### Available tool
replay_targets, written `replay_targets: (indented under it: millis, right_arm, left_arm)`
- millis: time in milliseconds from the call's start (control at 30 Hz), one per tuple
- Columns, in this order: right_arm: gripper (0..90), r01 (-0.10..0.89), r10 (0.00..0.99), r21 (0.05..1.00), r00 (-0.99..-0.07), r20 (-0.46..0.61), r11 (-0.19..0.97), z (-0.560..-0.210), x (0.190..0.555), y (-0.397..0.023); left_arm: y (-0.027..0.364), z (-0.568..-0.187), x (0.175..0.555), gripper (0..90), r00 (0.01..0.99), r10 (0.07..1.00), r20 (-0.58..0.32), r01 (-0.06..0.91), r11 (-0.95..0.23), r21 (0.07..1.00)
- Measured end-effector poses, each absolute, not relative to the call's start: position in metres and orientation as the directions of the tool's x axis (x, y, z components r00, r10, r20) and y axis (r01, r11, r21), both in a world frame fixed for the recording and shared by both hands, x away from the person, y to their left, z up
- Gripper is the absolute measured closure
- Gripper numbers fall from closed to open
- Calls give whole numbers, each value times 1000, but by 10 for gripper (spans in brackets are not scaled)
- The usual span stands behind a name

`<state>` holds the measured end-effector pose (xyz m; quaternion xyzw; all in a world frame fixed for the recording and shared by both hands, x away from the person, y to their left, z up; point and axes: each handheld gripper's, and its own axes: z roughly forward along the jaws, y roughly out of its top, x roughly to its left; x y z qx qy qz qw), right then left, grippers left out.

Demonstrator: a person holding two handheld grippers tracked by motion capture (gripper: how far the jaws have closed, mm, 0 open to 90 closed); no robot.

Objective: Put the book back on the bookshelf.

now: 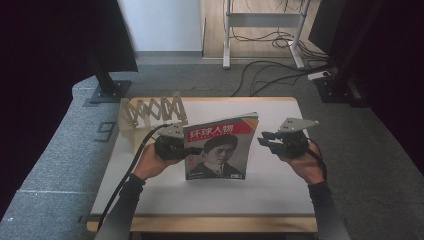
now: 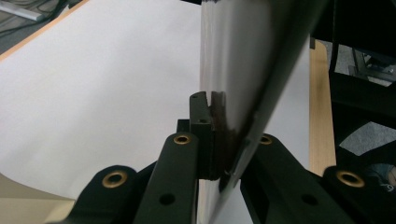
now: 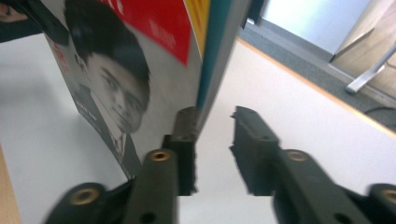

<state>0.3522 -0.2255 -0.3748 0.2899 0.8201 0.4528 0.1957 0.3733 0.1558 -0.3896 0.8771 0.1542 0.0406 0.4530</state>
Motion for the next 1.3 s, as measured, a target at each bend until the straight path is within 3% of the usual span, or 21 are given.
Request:
replay_targets:
  millis: [300,800,900,1300]
  right_arm:
    - [318,367,730,816,-676,-96,447,-421,346,-234]
    - [106,476,811,782,-581,-62,401,-479,337,-251]
    - [8,506,841,774,-537,-61,380,-492,336,-256]
    - [0,560,871,753,-490,-36,346,-516,333,-262]
  left_arm:
    - [170,-392,374,867,926,369,-81,278,-520,808]
    - [197,-390,366,869,893,438,-108,327,-462,824]
    - [202,-388,364,869,884,454,-110,337,-457,823]
    - [225,-379,358,870,858,499,-120,359,-416,836]
